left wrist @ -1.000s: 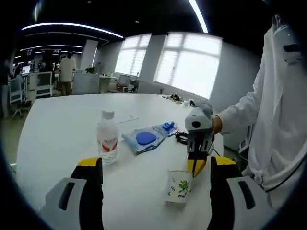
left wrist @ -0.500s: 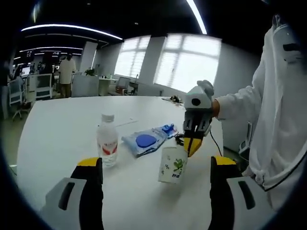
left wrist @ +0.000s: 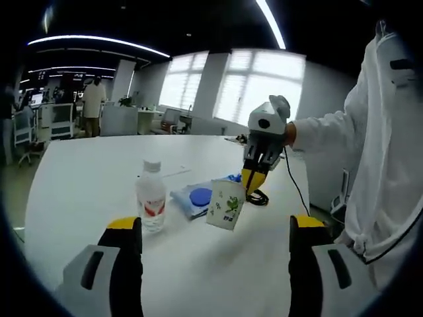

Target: Arrange the tabletop items into an orderly group along one side of the table until the central work area is clear of visible clutter.

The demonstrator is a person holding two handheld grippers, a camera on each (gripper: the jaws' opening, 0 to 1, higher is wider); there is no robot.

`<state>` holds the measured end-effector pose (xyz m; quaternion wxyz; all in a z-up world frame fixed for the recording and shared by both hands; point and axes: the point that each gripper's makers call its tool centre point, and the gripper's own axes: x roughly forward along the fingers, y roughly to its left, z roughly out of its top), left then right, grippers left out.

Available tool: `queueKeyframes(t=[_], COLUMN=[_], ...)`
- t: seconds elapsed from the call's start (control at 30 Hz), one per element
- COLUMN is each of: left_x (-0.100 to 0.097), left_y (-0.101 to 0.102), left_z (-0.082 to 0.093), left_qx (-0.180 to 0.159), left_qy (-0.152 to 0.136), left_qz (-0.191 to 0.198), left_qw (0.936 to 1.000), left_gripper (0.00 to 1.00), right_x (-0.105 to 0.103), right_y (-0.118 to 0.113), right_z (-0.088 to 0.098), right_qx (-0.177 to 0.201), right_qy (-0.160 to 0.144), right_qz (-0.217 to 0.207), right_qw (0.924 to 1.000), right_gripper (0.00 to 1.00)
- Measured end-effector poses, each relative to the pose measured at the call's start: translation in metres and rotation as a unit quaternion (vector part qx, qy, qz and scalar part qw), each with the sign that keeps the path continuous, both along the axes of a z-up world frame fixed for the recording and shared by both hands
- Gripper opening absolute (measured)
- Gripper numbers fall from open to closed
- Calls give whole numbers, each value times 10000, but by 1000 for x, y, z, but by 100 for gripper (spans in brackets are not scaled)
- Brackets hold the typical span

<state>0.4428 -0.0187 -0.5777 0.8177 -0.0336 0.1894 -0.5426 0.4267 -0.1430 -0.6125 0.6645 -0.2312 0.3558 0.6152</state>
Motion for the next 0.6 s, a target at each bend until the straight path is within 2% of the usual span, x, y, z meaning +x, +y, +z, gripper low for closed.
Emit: queueKeyframes(t=[0.07, 0.13, 0.23, 0.37, 0.5, 0.6], left_x=[0, 0, 1, 2, 1, 2], left_y=[0, 1, 2, 3, 4, 6], left_z=[-1, -1, -1, -1, -3, -4], left_qx=[0, 7, -1, -11, -9, -47], left_qy=[6, 4, 6, 7, 21, 36], left_qz=[-2, -1, 31, 55, 71, 104], left_qw=[10000, 10000, 10000, 10000, 10000, 9999], left_gripper=[95, 95, 95, 94, 94, 94], right_x=[5, 15, 23, 40, 50, 61], right_y=[-1, -6, -8, -18, -16, -21], right_z=[3, 5, 8, 6, 6, 0], right_qx=[-39, -274, -404, -921, -1082, -1540], right_qy=[-52, -317, -402, -788, -916, -1245], right_qz=[28, 147, 237, 533, 659, 1007], right_qw=[10000, 9990, 9981, 9912, 9877, 9750], right_gripper=[0, 0, 0, 0, 0, 0])
